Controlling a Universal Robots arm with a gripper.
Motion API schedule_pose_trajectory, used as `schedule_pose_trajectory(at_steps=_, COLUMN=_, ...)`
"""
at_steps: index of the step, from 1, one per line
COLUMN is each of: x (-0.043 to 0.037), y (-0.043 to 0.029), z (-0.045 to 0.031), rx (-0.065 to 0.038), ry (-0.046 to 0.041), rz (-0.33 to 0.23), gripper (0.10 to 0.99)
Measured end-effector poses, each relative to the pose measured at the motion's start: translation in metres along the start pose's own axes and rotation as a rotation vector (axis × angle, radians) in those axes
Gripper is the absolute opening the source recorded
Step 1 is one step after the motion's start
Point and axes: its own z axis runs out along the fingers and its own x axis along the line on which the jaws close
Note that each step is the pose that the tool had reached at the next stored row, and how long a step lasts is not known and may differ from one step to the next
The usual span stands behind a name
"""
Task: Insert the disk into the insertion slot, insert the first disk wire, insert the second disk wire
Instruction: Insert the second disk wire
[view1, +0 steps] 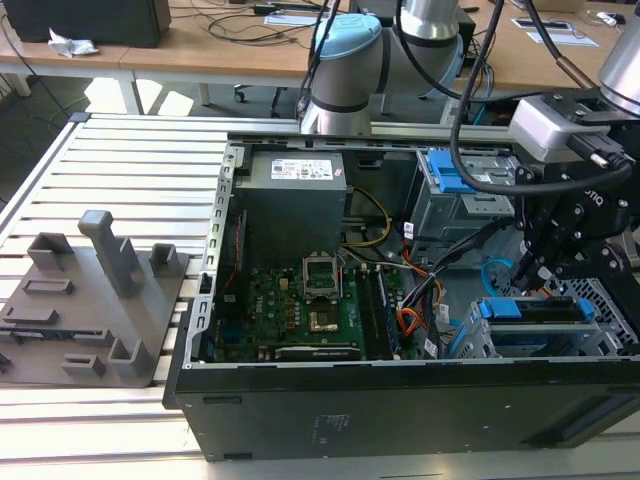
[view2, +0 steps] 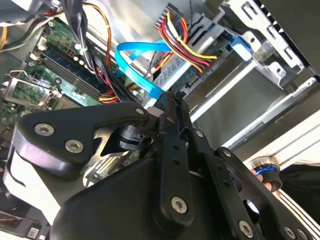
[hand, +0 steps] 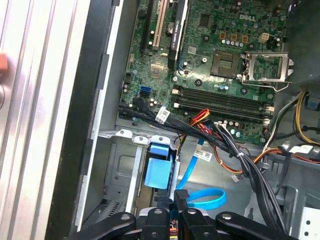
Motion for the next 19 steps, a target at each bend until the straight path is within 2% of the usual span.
schedule_pose_trajectory(at_steps=8, x=0.0071, y=0.0007, z=0.0019, rx=0.000, ry=-0.0014, rz=0.001, gripper=0.165)
schedule_pose_trajectory(at_steps=11, x=0.0075, y=0.0005, z=0.0033, rx=0.001, ry=-0.0082, rz=0.013, gripper=0.165)
schedule_pose_trajectory(at_steps=12, x=0.0074, y=0.0004, z=0.0041, rx=0.001, ry=-0.0131, rz=0.032, gripper=0.165)
schedule_pose_trajectory(at_steps=14, x=0.0074, y=0.0004, z=0.0047, rx=0.000, ry=-0.0157, rz=0.060, gripper=0.165)
schedule_pose_trajectory(at_steps=17, x=0.0074, y=0.0004, z=0.0053, rx=-0.004, ry=-0.0207, rz=0.157, gripper=0.165)
schedule_pose_trajectory(at_steps=19, x=0.0076, y=0.0003, z=0.0054, rx=-0.005, ry=-0.0242, rz=0.189, gripper=0.165)
